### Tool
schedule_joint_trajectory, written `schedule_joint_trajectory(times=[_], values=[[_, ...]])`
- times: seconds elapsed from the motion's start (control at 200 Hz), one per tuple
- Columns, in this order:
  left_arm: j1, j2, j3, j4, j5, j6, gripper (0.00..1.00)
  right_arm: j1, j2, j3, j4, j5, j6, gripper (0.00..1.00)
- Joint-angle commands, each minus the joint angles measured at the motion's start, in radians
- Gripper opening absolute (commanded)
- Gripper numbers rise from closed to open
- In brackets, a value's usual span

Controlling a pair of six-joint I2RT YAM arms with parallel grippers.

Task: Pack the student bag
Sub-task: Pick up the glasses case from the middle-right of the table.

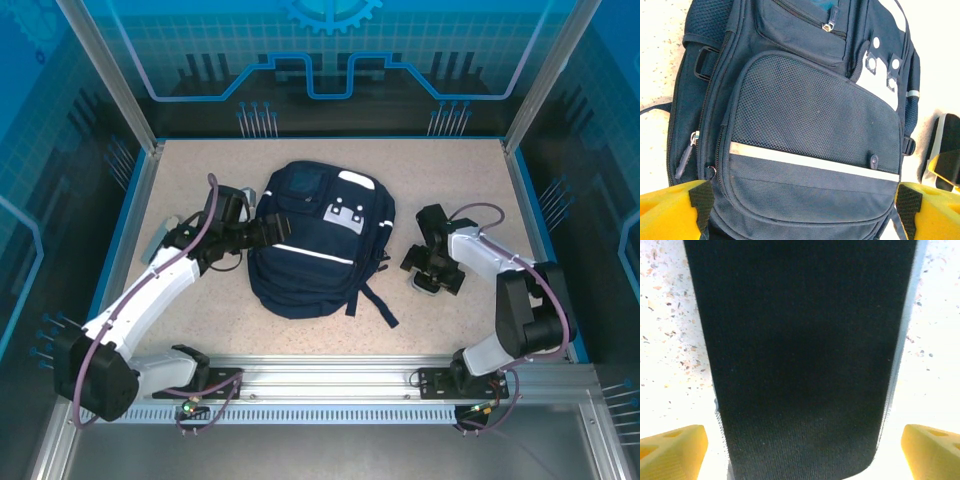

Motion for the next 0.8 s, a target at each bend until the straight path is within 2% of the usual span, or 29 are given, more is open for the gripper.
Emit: schedule_joint_trajectory(times=[0.0, 0.16, 0.43, 0.59, 0.7, 0.795], values=[[-0.017, 0.024, 0.048, -0.027, 0.043, 0.056, 0.96, -0.004, 0.028, -0.004, 0.025, -0.023, -0.057, 1.00], [-0.070, 0.083, 0.102, -0.045, 0.046, 0.156, 0.95, -0.008, 0.064, 0.000, 0.041, -0.037, -0.085, 0.94], [-0.192, 0.232, 0.233, -0.089, 0.010, 0.462, 0.91, -0.013, 0.041, 0.001, 0.032, 0.006, -0.109, 0.69], [-0.215, 0.349, 0.352, -0.178, 0.010, 0.598, 0.88, -0.017, -0.018, 0.007, -0.004, 0.038, -0.140, 0.67], [-0.254, 0.376, 0.344, -0.175, 0.005, 0.808, 0.86, -0.029, -0.078, 0.010, -0.022, 0.033, -0.159, 0.67], [-0.270, 0.383, 0.334, -0.182, 0.014, 0.931, 0.86, -0.044, -0.115, 0.010, -0.033, 0.014, -0.173, 0.67]])
